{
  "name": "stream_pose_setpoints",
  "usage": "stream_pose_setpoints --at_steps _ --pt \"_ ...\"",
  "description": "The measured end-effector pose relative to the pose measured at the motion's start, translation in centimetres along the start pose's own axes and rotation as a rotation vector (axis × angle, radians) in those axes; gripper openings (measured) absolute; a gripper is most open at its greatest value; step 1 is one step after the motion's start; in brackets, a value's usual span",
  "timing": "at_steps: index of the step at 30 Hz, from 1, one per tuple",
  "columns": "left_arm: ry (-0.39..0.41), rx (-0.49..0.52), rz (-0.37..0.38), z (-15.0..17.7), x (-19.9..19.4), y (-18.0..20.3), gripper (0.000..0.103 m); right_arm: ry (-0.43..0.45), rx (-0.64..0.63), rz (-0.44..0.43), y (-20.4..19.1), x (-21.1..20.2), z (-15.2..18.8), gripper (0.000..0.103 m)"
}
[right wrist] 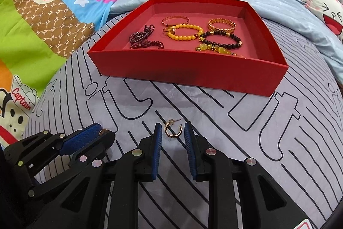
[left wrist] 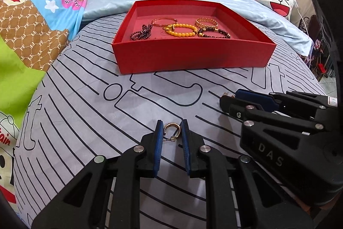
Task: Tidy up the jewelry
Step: 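Grasp one gold hoop earring with the left tool while the right tool grasps the other, then carry both held earrings up and over the red tray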
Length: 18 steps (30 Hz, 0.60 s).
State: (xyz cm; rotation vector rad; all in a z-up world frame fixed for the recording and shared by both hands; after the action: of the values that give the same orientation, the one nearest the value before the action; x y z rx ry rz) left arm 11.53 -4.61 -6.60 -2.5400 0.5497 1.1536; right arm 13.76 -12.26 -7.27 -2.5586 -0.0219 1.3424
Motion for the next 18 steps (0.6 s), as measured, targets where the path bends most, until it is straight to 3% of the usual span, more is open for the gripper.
stream_pose_setpoints --at_steps 5,18 --pt "0.0 0.001 0.0 0.01 -0.03 -0.01 0.017 0.007 0.006 0.004 0.24 0.09 -0.15 0.017" --pt "-0.009 0.007 -0.016 -0.04 0.02 0.05 0.017 0.01 0.028 -0.005 0.97 -0.65 -0.02 0.016"
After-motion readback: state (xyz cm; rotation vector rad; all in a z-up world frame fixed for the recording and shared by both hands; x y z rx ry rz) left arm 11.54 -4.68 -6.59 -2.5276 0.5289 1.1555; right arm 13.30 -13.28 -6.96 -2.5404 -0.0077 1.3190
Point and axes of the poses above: each gripper's, at about its wrist camera, not at the fingertips, and x roughly the way its jaws point, y to its right, z to its underside, the point moved 8 cm from there along x, roughly the way its jaws point, and after that the axes turned 14 degrees about x, right-handed, at the moved point
